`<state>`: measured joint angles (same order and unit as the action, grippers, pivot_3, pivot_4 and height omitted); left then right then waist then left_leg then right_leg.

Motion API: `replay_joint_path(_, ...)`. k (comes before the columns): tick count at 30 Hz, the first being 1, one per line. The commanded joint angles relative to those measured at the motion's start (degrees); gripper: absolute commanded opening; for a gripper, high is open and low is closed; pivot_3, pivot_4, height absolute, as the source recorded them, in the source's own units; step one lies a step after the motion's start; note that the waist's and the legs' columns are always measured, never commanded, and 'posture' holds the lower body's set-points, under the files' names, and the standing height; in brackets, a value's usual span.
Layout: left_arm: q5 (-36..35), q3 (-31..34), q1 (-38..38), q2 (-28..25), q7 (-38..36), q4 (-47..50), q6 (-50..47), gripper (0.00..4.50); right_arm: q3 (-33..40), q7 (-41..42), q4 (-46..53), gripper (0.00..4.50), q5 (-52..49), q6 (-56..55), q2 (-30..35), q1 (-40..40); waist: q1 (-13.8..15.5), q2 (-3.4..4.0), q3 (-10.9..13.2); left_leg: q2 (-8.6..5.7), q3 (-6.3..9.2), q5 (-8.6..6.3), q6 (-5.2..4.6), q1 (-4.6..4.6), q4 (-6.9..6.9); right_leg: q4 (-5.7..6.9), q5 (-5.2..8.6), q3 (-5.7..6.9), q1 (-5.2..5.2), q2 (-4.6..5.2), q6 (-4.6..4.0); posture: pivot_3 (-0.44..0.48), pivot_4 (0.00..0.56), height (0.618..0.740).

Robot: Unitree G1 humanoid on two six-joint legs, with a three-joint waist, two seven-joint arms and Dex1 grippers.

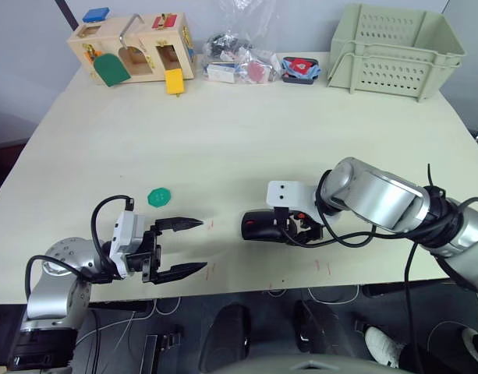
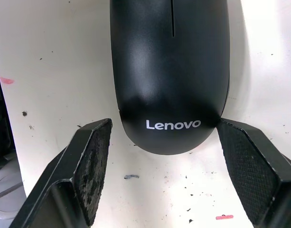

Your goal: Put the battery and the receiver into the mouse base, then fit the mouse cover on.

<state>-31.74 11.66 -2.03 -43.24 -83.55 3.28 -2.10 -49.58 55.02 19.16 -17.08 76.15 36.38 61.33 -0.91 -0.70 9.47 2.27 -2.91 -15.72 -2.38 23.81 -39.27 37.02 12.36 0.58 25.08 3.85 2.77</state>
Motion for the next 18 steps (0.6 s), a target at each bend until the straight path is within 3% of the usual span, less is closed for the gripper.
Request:
replay_joint_path(1,-0.5,0.2,0.6,-0.2,-0.3,-0.2,0.6,4.50,0.9,0.1,0.9,3.62,-0.5,-0.1,0.3,0.5,0.0,0.00,0.0,0.00,0.00,0.00,0.00,0.00,0.00,0.00,0.00,0.00,0.00,0.00,0.00,0.000,0.150,0.740)
replay_joint_path(18,-0.6,0.0,1.0,-0.3,-0.5,-0.4,0.6,4.50,2.9,1.5,2.5,3.62,-0.8,-4.1,3.9,0.7,0.0,0.00,0.0,0.00,0.00,0.00,0.00,0.00,0.00,0.00,0.00,0.00,0.00,0.00,0.00,0.000,0.150,0.740)
